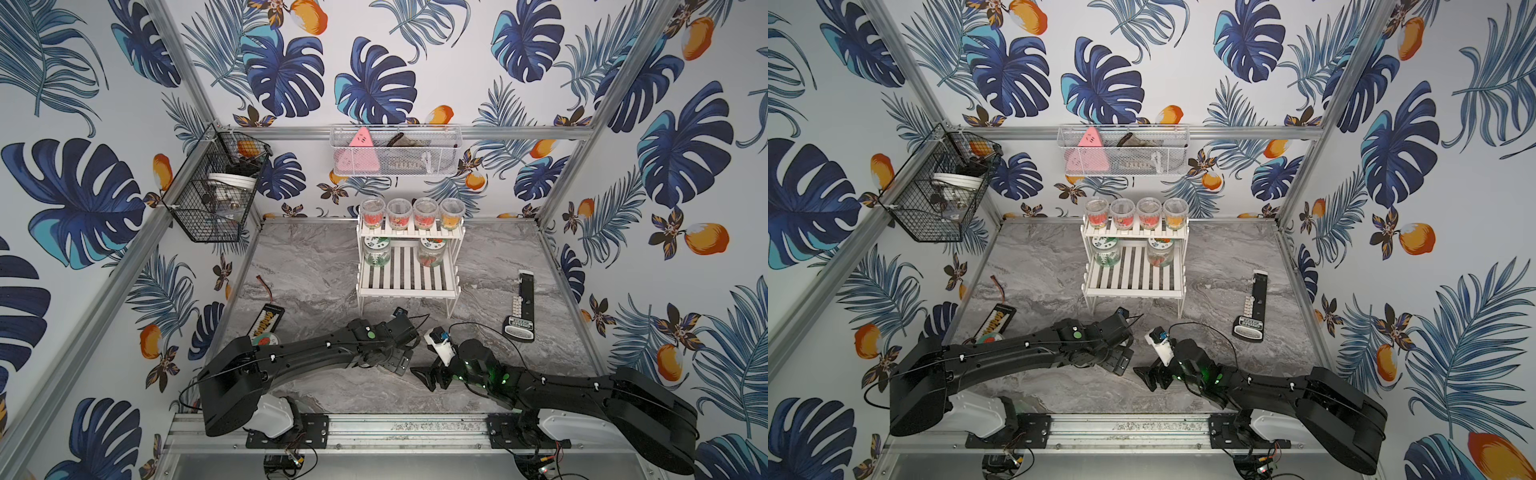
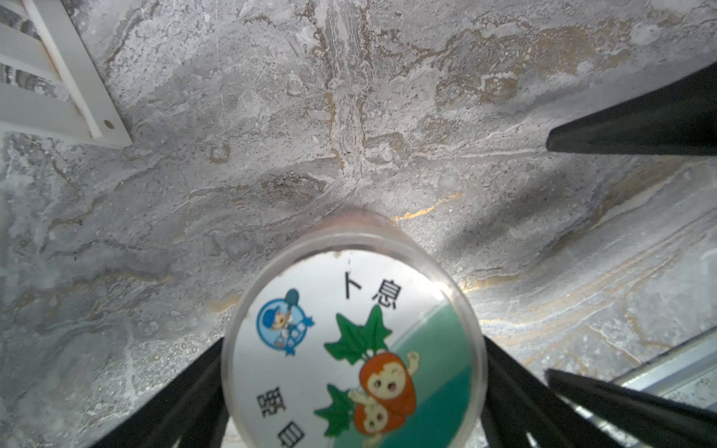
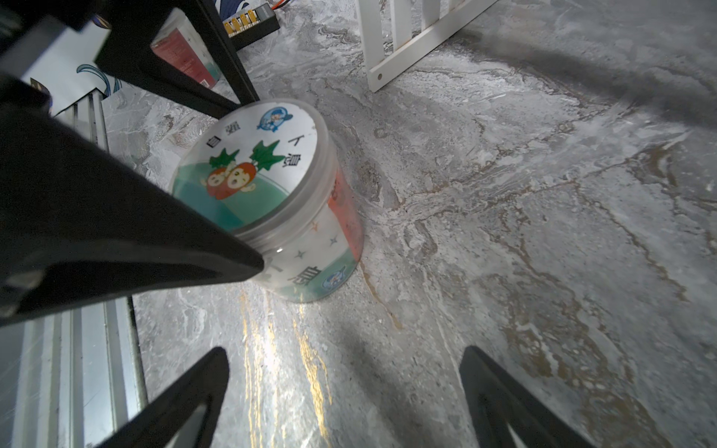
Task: Place the seed container on the shelf
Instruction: Pick up the seed jar at the center of the board.
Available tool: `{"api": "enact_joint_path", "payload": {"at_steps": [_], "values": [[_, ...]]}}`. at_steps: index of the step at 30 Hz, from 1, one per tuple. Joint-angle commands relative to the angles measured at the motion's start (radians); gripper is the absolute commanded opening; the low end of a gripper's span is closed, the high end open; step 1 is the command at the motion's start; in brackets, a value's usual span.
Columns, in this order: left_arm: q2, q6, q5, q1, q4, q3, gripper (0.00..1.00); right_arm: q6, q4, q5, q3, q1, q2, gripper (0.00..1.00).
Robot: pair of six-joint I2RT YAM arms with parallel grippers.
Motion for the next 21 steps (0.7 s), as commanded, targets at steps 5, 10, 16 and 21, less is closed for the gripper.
{"api": "enact_joint_path", "payload": {"at_steps": [5,10,16,21], "values": [[-0.045,-0.028,-0.014,0.003,-0.085,0.07,0.89,-0.035,0.053,-0.024,0.01,0.001,-0.008,0.97],[-0.035,-0.078,-0.013,0.022,-0.266,0.219,0.87,-0.098,0.058,-0.05,0.03,0.001,-0.062,0.97],[-0.032,-0.1,0.067,0.086,-0.39,0.352,0.87,-0.177,0.061,-0.041,0.079,0.003,-0.127,0.99],[-0.003,-0.083,0.125,0.12,-0.476,0.481,0.87,-0.232,0.107,-0.035,0.131,0.003,-0.073,0.99]]}}
